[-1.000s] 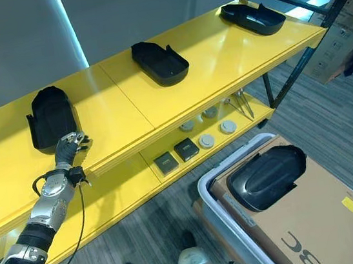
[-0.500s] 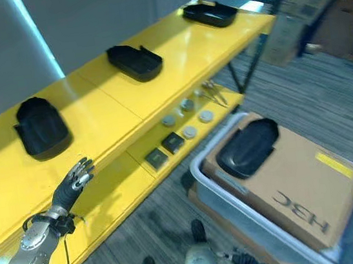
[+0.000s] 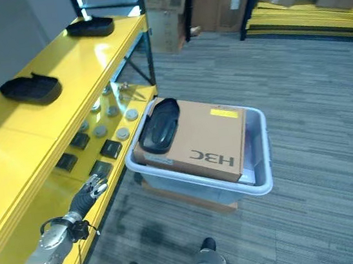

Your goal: Move parts from the plastic box to the shelf.

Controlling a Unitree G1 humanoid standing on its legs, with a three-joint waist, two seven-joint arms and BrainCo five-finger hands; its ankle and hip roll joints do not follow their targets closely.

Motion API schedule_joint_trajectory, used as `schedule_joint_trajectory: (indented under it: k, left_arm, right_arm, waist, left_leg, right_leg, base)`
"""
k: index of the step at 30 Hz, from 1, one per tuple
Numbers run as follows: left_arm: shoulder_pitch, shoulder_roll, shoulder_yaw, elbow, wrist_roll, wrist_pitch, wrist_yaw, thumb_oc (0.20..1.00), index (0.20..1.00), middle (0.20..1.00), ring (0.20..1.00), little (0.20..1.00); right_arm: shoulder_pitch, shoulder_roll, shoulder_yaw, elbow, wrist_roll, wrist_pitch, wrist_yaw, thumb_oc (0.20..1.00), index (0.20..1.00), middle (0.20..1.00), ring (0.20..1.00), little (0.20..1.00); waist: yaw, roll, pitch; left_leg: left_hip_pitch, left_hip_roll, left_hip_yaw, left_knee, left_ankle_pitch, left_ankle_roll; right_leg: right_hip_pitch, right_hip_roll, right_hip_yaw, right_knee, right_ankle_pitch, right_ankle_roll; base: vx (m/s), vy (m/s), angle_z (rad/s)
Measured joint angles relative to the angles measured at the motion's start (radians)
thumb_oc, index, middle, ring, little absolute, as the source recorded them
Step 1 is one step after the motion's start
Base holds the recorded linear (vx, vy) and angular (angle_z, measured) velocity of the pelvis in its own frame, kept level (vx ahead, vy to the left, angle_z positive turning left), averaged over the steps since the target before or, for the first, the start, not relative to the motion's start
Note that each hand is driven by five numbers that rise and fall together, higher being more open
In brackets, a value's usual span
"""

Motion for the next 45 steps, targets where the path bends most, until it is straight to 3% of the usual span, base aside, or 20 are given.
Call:
schedule_joint_trajectory:
  k: [4,6,7,8,10,11,13,14,15,18,20,22,25,27,29,31,34,38,42,45]
  left_arm:
    - [-0.047,-0.018,-0.002,0.140,0.077,0.018,0.105,1.000,1.000,1.000,1.000,1.000]
    - [-0.047,-0.020,-0.001,0.210,0.082,0.030,0.136,1.000,1.000,1.000,1.000,1.000]
    - [-0.046,-0.019,0.002,0.249,0.094,0.035,0.156,1.000,1.000,1.000,1.000,1.000]
    - [-0.039,-0.020,0.008,0.278,0.094,0.033,0.168,1.000,1.000,1.000,1.000,1.000]
    - [-0.036,-0.026,0.004,0.318,0.093,0.052,0.196,1.000,1.000,1.000,1.000,1.000]
    - [-0.036,-0.054,0.018,0.385,0.070,0.029,0.209,1.000,1.000,1.000,1.000,1.000]
    - [-0.021,-0.073,0.046,0.440,0.072,0.023,0.223,1.000,1.000,1.000,1.000,1.000]
    - [-0.022,-0.075,0.049,0.478,0.075,0.013,0.225,1.000,1.000,1.000,1.000,1.000]
    - [-0.021,-0.075,0.056,0.491,0.075,0.011,0.227,1.000,1.000,1.000,1.000,1.000]
    - [0.000,-0.077,0.087,0.538,0.098,0.003,0.230,1.000,1.000,1.000,1.000,1.000]
    - [0.010,-0.077,0.087,0.588,0.137,0.002,0.230,1.000,1.000,1.000,1.000,1.000]
    - [0.021,-0.077,0.087,0.611,0.179,-0.011,0.230,1.000,1.000,1.000,1.000,1.000]
    - [0.013,-0.054,0.097,0.617,0.263,-0.018,0.257,1.000,1.000,1.000,1.000,1.000]
    - [0.035,-0.033,0.074,0.649,0.345,-0.018,0.279,1.000,1.000,1.000,1.000,1.000]
    - [0.042,-0.018,0.036,0.706,0.415,-0.033,0.300,1.000,1.000,1.000,1.000,1.000]
    - [0.058,-0.011,0.019,0.752,0.453,-0.039,0.315,1.000,1.000,1.000,1.000,1.000]
    - [0.090,-0.027,0.005,0.809,0.466,-0.048,0.320,1.000,1.000,1.000,1.000,1.000]
    - [0.098,-0.046,0.004,0.837,0.468,-0.052,0.310,1.000,1.000,1.000,1.000,1.000]
    - [0.098,-0.063,0.005,0.862,0.468,-0.063,0.297,1.000,1.000,1.000,1.000,1.000]
    - [0.094,-0.066,0.004,0.862,0.469,-0.066,0.294,1.000,1.000,1.000,1.000,1.000]
  right_arm:
    - [0.005,0.012,-0.008,0.000,-0.005,-0.008,-0.001,1.000,1.000,1.000,1.000,1.000]
    - [-0.002,0.009,-0.008,0.007,-0.006,-0.009,-0.002,1.000,1.000,1.000,1.000,1.000]
    - [-0.021,0.013,-0.007,0.013,-0.007,-0.008,-0.007,1.000,1.000,1.000,1.000,1.000]
    - [-0.034,0.016,-0.011,0.016,-0.008,-0.006,-0.010,1.000,1.000,1.000,1.000,1.000]
    - [-0.048,0.004,-0.005,0.013,-0.016,-0.009,-0.015,1.000,1.000,1.000,1.000,1.000]
    - [-0.076,-0.038,-0.014,0.030,-0.021,-0.006,-0.015,1.000,1.000,1.000,1.000,1.000]
    - [-0.099,-0.068,-0.029,0.026,-0.027,-0.008,-0.027,1.000,1.000,1.000,1.000,1.000]
    - [-0.105,-0.091,-0.036,-0.006,-0.025,-0.003,-0.051,1.000,1.000,1.000,1.000,1.000]
    - [-0.102,-0.095,-0.037,-0.021,-0.024,0.005,-0.058,1.000,1.000,1.000,1.000,1.000]
    - [-0.085,-0.102,-0.038,-0.142,0.015,0.057,-0.099,1.000,1.000,1.000,1.000,1.000]
    - [-0.095,-0.109,-0.045,-0.201,0.062,0.058,-0.131,1.000,1.000,1.000,1.000,1.000]
    - [-0.096,-0.099,-0.089,-0.203,0.128,0.052,-0.150,1.000,1.000,1.000,1.000,1.000]
    - [-0.072,-0.028,-0.119,-0.213,0.234,0.038,-0.228,1.000,1.000,1.000,1.000,1.000]
    - [-0.089,0.000,-0.170,-0.268,0.305,-0.013,-0.321,1.000,1.000,1.000,1.000,1.000]
    - [-0.134,-0.014,-0.246,-0.340,0.318,-0.053,-0.400,1.000,1.000,1.000,1.000,1.000]
    - [-0.182,-0.052,-0.299,-0.468,0.308,-0.142,-0.498,1.000,1.000,1.000,1.000,1.000]
    - [-0.267,-0.190,-0.401,-0.788,0.254,-0.186,-0.637,1.000,1.000,1.000,1.000,1.000]
    - [-0.412,-0.345,-0.373,-0.894,0.135,-0.112,-0.697,1.000,1.000,1.000,1.000,1.000]
    - [-0.589,-0.360,-0.274,-0.791,0.113,-0.003,-0.666,1.000,1.000,1.000,1.000,1.000]
    - [-0.670,-0.359,-0.177,-0.676,0.112,0.091,-0.607,1.000,1.000,1.000,1.000,1.000]
  waist:
    - [-0.033,-0.016,-0.028]
    - [-0.037,-0.016,-0.037]
    - [-0.018,-0.034,-0.027]
    - [-0.009,-0.049,-0.021]
    - [0.021,-0.072,-0.016]
    - [0.032,-0.077,-0.004]
    - [0.036,-0.048,-0.007]
    - [0.035,-0.013,0.009]
    - [0.041,-0.002,0.018]
    - [0.057,0.009,0.034]
    - [0.066,0.000,0.035]
    - [0.052,0.023,0.037]
    - [0.048,-0.048,0.051]
    - [0.069,-0.070,0.052]
    - [0.080,-0.072,0.061]
    - [0.081,-0.074,0.081]
    - [0.095,-0.060,0.102]
    - [0.099,-0.062,0.110]
    - [0.161,-0.054,0.117]
    - [0.241,-0.038,0.128]
  left_leg:
    - [-0.023,0.068,0.028,0.035,-0.015,-0.027]
    - [-0.018,0.115,0.045,0.090,0.002,-0.055]
    - [-0.027,0.142,0.035,0.160,0.032,-0.096]
    - [-0.052,0.148,-0.005,0.230,0.051,-0.113]
    - [-0.157,0.176,-0.151,0.453,0.065,-0.100]
    - [-0.202,0.119,-0.248,0.472,0.033,-0.105]
    - [-0.200,0.078,-0.256,0.324,0.028,-0.096]
    - [-0.183,0.066,-0.252,0.142,0.055,-0.096]
    - [-0.175,0.066,-0.252,0.083,0.081,-0.093]
    - [-0.200,0.067,-0.257,0.084,0.124,-0.073]
    - [-0.189,0.035,-0.249,0.142,0.078,-0.034]
    - [-0.153,0.023,-0.237,0.119,0.034,-0.023]
    - [-0.146,-0.065,-0.216,0.078,0.035,0.013]
    - [-0.167,-0.098,-0.207,0.070,0.042,0.047]
    - [-0.184,-0.110,-0.205,0.069,0.034,0.054]
    - [-0.203,-0.114,-0.200,0.070,0.040,0.052]
    - [-0.239,-0.106,-0.202,0.070,0.049,0.042]
    - [-0.261,-0.099,-0.230,0.068,0.061,0.040]
    - [-0.271,-0.101,-0.258,0.067,0.060,0.035]
    - [-0.286,-0.110,-0.291,0.066,0.076,0.041]
  right_leg:
    - [-0.096,0.026,0.022,0.164,-0.112,-0.066]
    - [-0.110,0.065,0.023,0.188,-0.151,-0.097]
    - [-0.110,0.082,0.036,0.196,-0.163,-0.117]
    - [-0.110,0.100,0.057,0.192,-0.165,-0.130]
    - [-0.085,0.107,0.099,0.137,-0.126,-0.163]
    - [-0.068,0.122,0.162,0.099,-0.091,-0.170]
    - [-0.051,0.139,0.193,0.043,-0.078,-0.158]
    - [-0.024,0.156,0.190,0.009,-0.073,-0.162]
    - [-0.015,0.161,0.185,0.007,-0.070,-0.166]
    - [0.007,0.151,0.203,0.017,-0.080,-0.153]
    - [-0.012,0.099,0.192,0.039,-0.080,-0.136]
    - [-0.010,0.077,0.172,0.052,-0.068,-0.072]
    - [-0.020,-0.014,0.186,0.049,-0.069,-0.025]
    - [-0.004,-0.036,0.183,-0.032,-0.025,-0.013]
    - [0.002,-0.037,0.179,-0.080,0.006,-0.001]
    - [-0.003,-0.034,0.178,-0.115,0.045,0.012]
    - [-0.015,-0.019,0.166,-0.164,0.083,0.015]
    - [0.006,-0.004,0.127,-0.209,0.105,0.019]
    - [0.028,-0.003,0.092,-0.229,0.104,0.018]
    - [0.034,-0.002,0.055,-0.229,0.103,0.020]
  base:
    - [0.21,-0.285,-0.20]
    - [0.14,-0.190,-0.36]
    - [0.11,-0.171,-0.62]
    - [0.12,-0.041,-0.66]
    - [0.08,0.174,-0.92]
    - [0.10,0.228,-1.06]
    - [0.22,0.247,-0.65]
    - [0.22,0.220,-0.40]
    - [0.21,0.237,-0.29]
    - [0.10,0.243,-0.44]
    - [0.08,0.199,-0.85]
    - [0.08,0.197,-0.24]
    - [0.02,0.073,0.23]
    - [-0.06,0.019,0.05]
    - [-0.06,0.034,0.08]
    - [-0.09,0.059,0.01]
    - [-0.09,0.063,-0.01]
    - [-0.02,0.044,0.19]
    - [-0.01,0.028,0.22]
    - [-0.03,0.059,0.38]
